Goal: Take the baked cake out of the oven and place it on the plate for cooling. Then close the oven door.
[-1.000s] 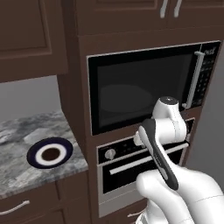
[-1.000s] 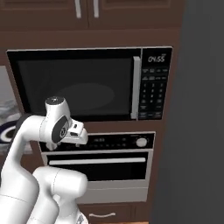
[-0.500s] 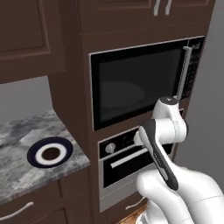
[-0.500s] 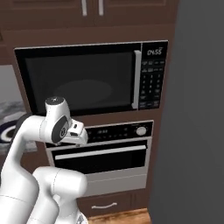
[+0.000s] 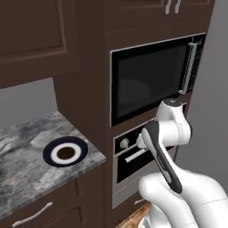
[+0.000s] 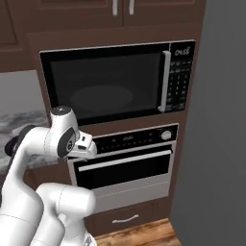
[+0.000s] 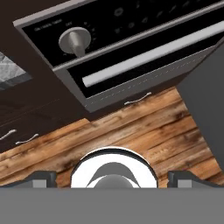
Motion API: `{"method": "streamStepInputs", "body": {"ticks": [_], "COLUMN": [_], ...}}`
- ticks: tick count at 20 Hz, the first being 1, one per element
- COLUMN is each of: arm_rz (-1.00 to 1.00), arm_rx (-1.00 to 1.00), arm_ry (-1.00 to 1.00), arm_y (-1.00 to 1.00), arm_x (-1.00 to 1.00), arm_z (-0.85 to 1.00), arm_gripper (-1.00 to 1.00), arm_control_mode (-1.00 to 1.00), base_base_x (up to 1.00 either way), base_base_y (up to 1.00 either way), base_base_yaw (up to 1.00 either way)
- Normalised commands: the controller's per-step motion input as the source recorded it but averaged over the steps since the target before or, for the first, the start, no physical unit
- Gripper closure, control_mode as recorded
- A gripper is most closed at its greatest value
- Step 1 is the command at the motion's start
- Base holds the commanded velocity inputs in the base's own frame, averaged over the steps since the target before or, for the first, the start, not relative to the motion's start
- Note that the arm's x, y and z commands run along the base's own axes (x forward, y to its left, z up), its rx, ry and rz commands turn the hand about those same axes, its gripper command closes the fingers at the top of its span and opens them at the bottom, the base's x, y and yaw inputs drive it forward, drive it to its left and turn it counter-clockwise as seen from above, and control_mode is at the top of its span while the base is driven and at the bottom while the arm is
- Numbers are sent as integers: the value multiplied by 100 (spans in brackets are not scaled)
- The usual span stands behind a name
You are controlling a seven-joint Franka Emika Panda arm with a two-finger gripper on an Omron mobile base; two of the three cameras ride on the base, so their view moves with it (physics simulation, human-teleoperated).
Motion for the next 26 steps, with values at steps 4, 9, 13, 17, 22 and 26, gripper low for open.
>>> {"method": "streamStepInputs", "body": {"ticks": [4,9,13,17,22,26], "arm_rz": [0,0,0,0,0,0], "arm_rx": [0,0,0,0,0,0], "arm_ry": [0,0,0,0,0,0], "arm_y": [0,0,0,0,0,0], "arm_x": [0,0,0,0,0,0], "arm_z": [0,0,0,0,0,0], "arm_gripper": [-100,-100,-100,-100,-100,-100], "arm_control_mode": [100,100,100,100,100,100], "base_base_x": [-16,-1,0,0,0,13], "base_base_y": [56,54,46,50,51,51], "base_base_yaw": [-21,-21,-21,-22,-24,-26]}}
